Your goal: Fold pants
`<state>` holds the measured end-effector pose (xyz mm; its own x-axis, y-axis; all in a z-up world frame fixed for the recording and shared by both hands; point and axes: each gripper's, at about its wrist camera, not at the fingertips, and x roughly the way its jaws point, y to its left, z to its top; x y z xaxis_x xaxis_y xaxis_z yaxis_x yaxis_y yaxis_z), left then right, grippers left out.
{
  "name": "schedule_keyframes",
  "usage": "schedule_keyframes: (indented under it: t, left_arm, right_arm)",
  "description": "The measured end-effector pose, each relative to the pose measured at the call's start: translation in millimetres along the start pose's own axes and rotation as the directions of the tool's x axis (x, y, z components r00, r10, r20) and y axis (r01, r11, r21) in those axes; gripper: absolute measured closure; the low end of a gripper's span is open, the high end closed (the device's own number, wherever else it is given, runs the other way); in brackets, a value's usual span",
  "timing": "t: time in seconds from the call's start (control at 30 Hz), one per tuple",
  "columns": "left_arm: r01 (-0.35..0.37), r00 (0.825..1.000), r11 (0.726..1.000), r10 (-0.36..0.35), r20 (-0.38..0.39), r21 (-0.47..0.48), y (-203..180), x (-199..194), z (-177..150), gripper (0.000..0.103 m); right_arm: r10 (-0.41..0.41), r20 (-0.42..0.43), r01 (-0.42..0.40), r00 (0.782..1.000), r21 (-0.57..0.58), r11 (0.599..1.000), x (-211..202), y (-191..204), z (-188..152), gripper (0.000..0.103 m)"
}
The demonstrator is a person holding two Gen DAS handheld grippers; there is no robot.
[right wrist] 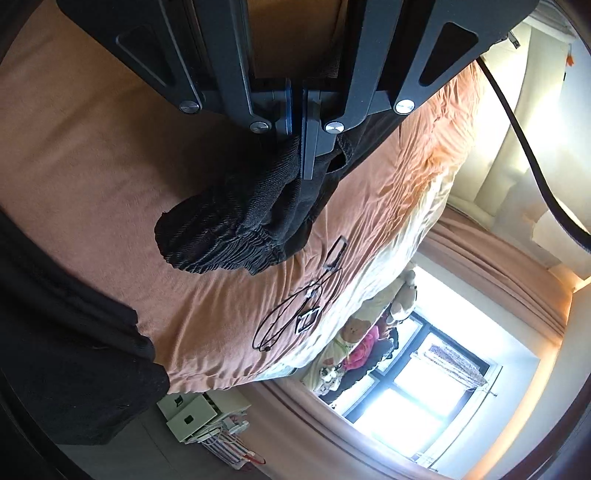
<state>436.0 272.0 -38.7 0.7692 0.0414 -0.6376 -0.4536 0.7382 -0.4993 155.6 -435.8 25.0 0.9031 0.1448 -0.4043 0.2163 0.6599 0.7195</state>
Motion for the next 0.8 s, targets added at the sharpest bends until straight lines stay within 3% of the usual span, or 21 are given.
schedule_keyframes:
  t: [0.33, 0.8]
  left_arm:
    - [-0.023, 1.0, 0.999, 0.023, 0.005, -0.029, 45, -52, -18, 0.098]
    - [-0.029, 1.0, 0.997, 0.028, -0.007, -0.068, 95, -92, -41, 0.098]
  right_arm:
    - [0.011, -0.019, -0.011, 1.0, 0.002, 1.0, -42, -8, -11, 0.103]
    - [-0.017, -0.039, 0.017, 0.999, -0.015, 1.0, -89, -13, -28, 0.103]
